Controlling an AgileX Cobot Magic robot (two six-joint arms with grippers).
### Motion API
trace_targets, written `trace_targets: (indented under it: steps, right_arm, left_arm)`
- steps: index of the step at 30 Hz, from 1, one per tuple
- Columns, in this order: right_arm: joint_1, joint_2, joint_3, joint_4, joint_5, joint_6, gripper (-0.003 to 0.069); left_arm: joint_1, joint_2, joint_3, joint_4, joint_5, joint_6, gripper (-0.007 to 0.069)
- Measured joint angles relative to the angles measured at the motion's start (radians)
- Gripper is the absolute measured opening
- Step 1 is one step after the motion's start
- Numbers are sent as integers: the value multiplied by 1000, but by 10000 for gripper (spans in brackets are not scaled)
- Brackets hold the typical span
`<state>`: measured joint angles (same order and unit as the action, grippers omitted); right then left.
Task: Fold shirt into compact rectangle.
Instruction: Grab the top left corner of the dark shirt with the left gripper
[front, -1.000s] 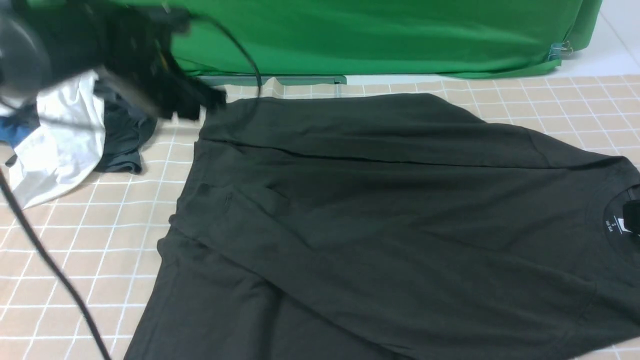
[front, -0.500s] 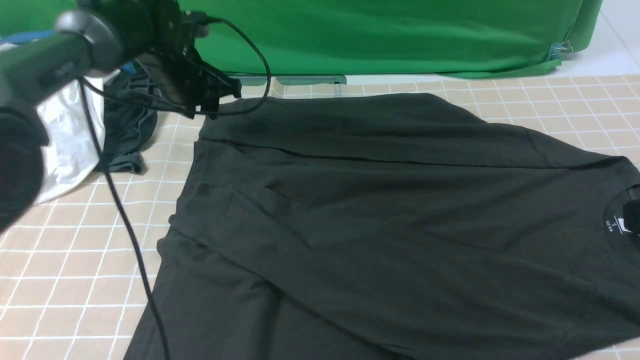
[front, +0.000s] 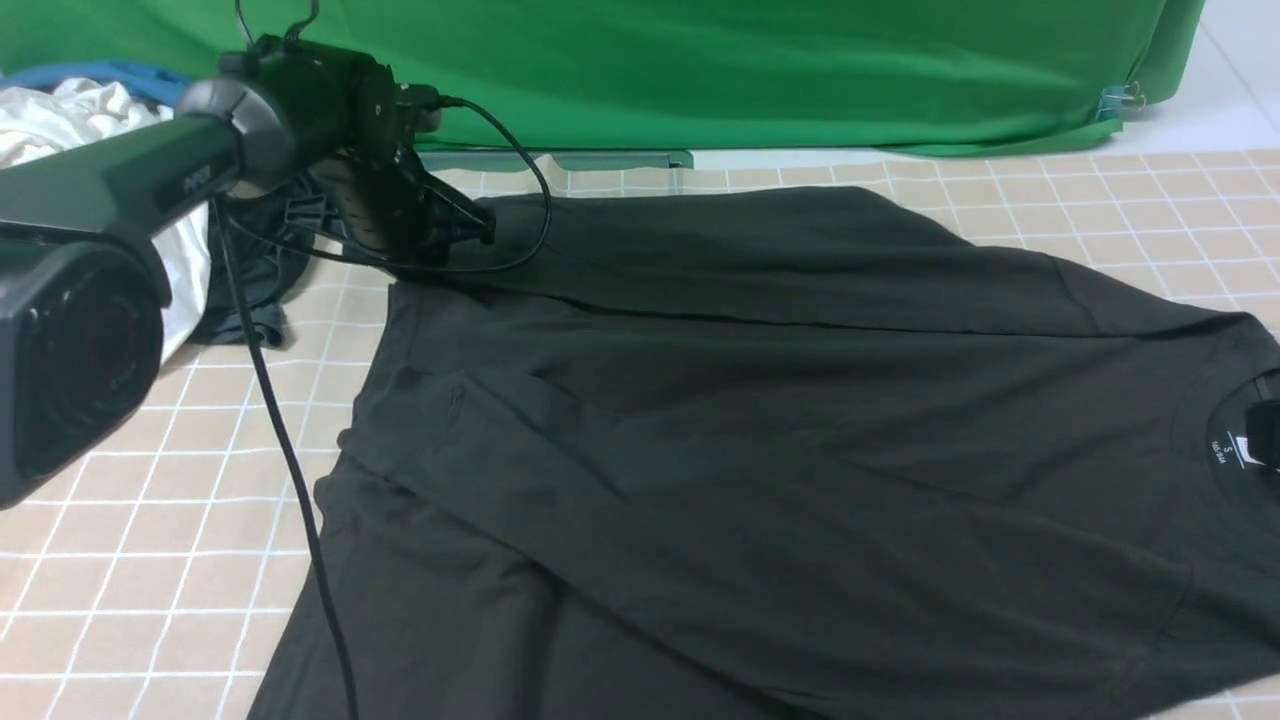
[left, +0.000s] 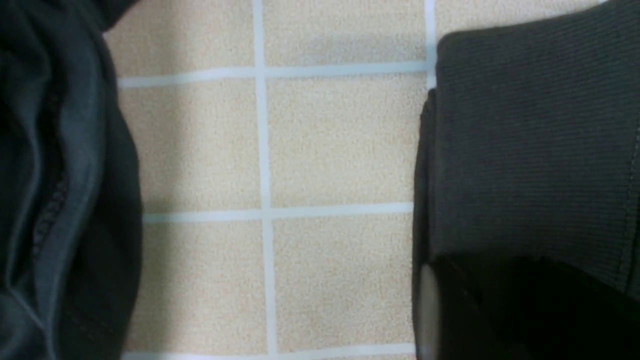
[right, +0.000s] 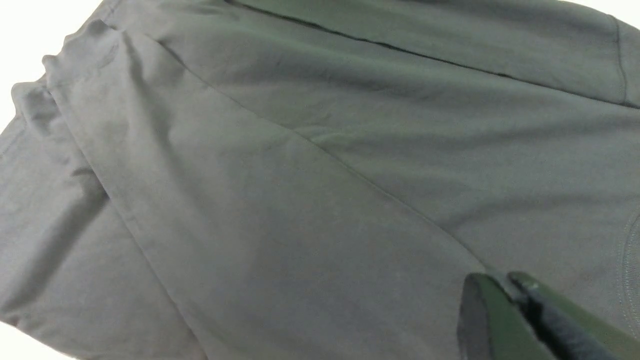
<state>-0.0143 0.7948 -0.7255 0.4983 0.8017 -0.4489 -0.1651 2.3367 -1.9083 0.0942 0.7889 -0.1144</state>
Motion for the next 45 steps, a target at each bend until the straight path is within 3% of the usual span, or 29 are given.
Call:
trace_targets:
  steps: [2, 5, 23, 28, 33, 37, 40, 45]
  right_arm:
    - [0, 0, 0, 0, 0, 0, 71]
    - [0, 0, 0, 0, 0, 0, 71]
    - [0, 0, 0, 0, 0, 0, 71]
    - [0, 0, 0, 0, 0, 0, 71]
    - [0, 0, 0, 0, 0, 0, 71]
    - [0, 0, 0, 0, -2, 0, 71]
    - [0, 0, 0, 0, -4, 0, 71]
    - [0, 0, 0, 0, -6, 0, 71]
  left_arm:
    - [1, 0, -4, 1, 1, 9, 63]
    - [2, -6, -10, 22, 11, 12, 20]
    - [22, -62, -73, 1, 79, 21, 25]
    - [31, -10, -73, -27, 76, 61, 155]
    - [31, 19, -73, -62, 63, 83, 356]
    - [32, 32, -73, -70, 49, 100, 418]
    - [32, 33, -75, -75, 44, 114, 368]
    - [32, 33, -88, -80, 65, 137, 113]
